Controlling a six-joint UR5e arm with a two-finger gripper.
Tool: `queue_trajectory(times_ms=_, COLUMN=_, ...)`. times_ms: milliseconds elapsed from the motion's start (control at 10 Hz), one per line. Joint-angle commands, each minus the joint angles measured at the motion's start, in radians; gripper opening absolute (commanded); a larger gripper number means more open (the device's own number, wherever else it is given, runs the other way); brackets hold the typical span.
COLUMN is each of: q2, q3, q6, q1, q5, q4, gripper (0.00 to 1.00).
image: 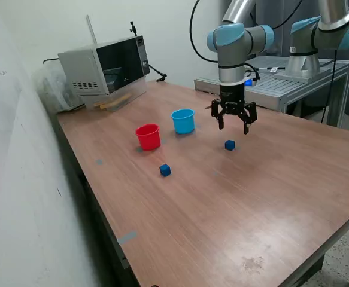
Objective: Place red objects in the red bin, and blue objects in the blue bin.
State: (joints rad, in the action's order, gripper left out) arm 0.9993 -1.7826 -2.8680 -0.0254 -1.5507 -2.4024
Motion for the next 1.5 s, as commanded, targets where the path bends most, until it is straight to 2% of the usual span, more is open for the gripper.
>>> queue_trajectory(times_ms=0, q2=-0.04, q3=0.026, q6=0.07, q1=0.036, q5=0.001, q4=-0.006, gripper=1.0)
queue_trajectory(times_ms=600, q2=-0.042, q3=0.022, q6=0.067, q1=-0.013, q5=0.007, q4=-0.008, gripper=1.0)
queue_trajectory(times_ms=1000, q2=-0.063, q3=0.025, q6=0.059, q1=-0.013, q5=0.008, q4=-0.018, gripper=1.0)
queue_trajectory(times_ms=1400, q2=-0.09, q3=0.028, q6=0.007, q1=-0.002, q5=0.006, q4=-0.04, gripper=1.0)
